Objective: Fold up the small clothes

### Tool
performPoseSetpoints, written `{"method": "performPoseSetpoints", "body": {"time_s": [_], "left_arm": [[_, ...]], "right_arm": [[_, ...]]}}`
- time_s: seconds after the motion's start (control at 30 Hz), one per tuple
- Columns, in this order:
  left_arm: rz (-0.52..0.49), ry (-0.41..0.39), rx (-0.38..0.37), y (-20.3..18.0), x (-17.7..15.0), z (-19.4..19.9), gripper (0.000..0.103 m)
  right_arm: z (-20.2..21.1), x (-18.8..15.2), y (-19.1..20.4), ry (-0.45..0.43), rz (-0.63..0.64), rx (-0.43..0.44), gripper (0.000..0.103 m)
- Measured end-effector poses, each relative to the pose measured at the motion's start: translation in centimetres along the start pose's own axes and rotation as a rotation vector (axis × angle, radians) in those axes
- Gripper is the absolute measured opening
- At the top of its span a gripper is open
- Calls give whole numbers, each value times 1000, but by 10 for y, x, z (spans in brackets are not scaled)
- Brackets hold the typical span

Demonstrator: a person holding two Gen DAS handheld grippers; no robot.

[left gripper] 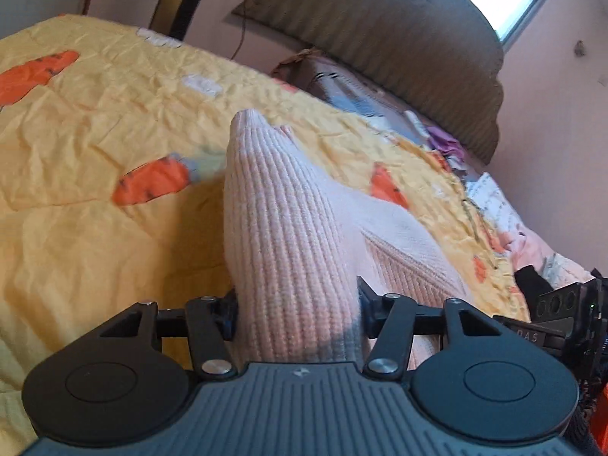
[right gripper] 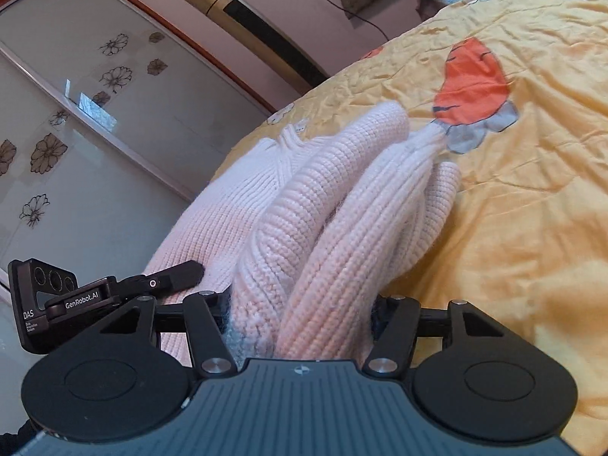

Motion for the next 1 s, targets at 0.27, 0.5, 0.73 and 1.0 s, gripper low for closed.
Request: {"method": "performPoseSetpoints", "body": {"time_s": [0.27, 0.5, 0.73, 1.0], "left_arm": [[-62, -219, 61, 25, 14, 62, 67], [-664, -212, -110, -68, -61, 75, 70], [-579, -101, -97, -47, -101, 45, 71], [-468, -223, -151, -71, -51, 83, 97]], "right_arm": [[-14, -9, -12, 1, -83, -79, 74], [42, 6, 54, -196, -94, 101, 86], [-1, -47, 47, -83, -68, 30, 68], [17, 5, 87, -107, -33, 18, 91]]}}
Point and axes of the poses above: each gripper's, at about its wrist camera, not at the fingertips, and z roughly against the way its jaws point, y to its left, x to its top, the point moved 10 cm from there along -z, roughly the way its jaws point, and after that the axes turned 9 degrees about -y, right-handed, at the moved point
